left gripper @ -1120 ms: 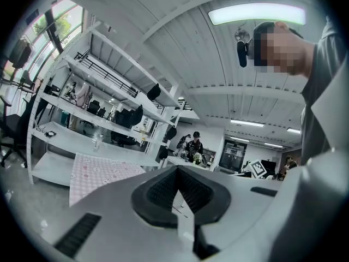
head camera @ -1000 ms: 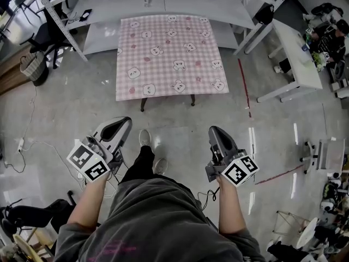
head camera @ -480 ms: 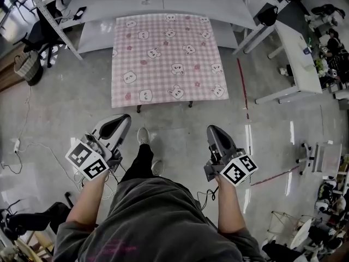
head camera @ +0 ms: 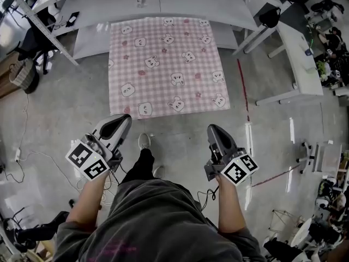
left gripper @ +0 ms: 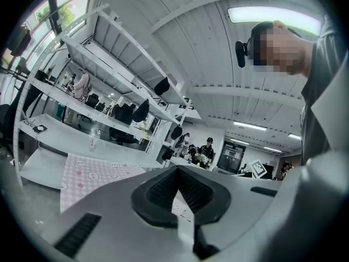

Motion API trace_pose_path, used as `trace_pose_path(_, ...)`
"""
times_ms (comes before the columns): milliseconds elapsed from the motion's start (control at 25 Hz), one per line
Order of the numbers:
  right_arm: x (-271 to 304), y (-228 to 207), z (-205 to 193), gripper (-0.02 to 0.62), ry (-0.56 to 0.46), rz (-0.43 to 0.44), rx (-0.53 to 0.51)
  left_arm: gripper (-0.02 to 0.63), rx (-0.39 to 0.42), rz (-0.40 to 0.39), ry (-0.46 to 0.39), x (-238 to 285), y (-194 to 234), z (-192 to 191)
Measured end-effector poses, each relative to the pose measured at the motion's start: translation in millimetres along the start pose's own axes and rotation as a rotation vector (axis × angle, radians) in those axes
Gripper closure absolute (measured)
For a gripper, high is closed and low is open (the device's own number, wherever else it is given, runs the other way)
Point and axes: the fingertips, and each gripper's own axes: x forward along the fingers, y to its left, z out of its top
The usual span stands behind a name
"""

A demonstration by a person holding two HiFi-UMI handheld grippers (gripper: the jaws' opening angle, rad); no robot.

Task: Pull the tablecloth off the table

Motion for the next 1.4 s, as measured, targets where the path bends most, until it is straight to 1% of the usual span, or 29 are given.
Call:
trace_pose_path(320, 58, -6, 6, 0.6, 0.01, -0.031, -0.005, 0.606, -0.012, -0.026, 0.005, 20, 59, 16)
trace_pose_path(520, 92, -2, 25, 0.6, 0.024, -0.044, -0.005, 0.606, -0.032, -0.027, 0.007, 30, 90, 37)
trace_pose_path(800, 140, -8, 31, 0.6, 0.051, -0.068, -0.012, 0.606, -0.058, -0.026, 0.017, 40, 138, 45)
trace_pose_path(1080, 167, -23, 25, 0.6, 0.086, -0.099, 0.005, 0.606, -0.092, -0.006, 0.049, 45, 169, 33)
trace_pose_path(1240, 175, -43, 17, 0.599, 0.105, -0.125, 0.025, 0.606, -0.105, 0.015, 0.074, 49, 181, 18)
trace_pose_path(1400, 177, -70, 6, 0.599, 0.135, -0.14, 0.044, 0.606, -0.12, 0.048, 0.109, 55, 185, -5)
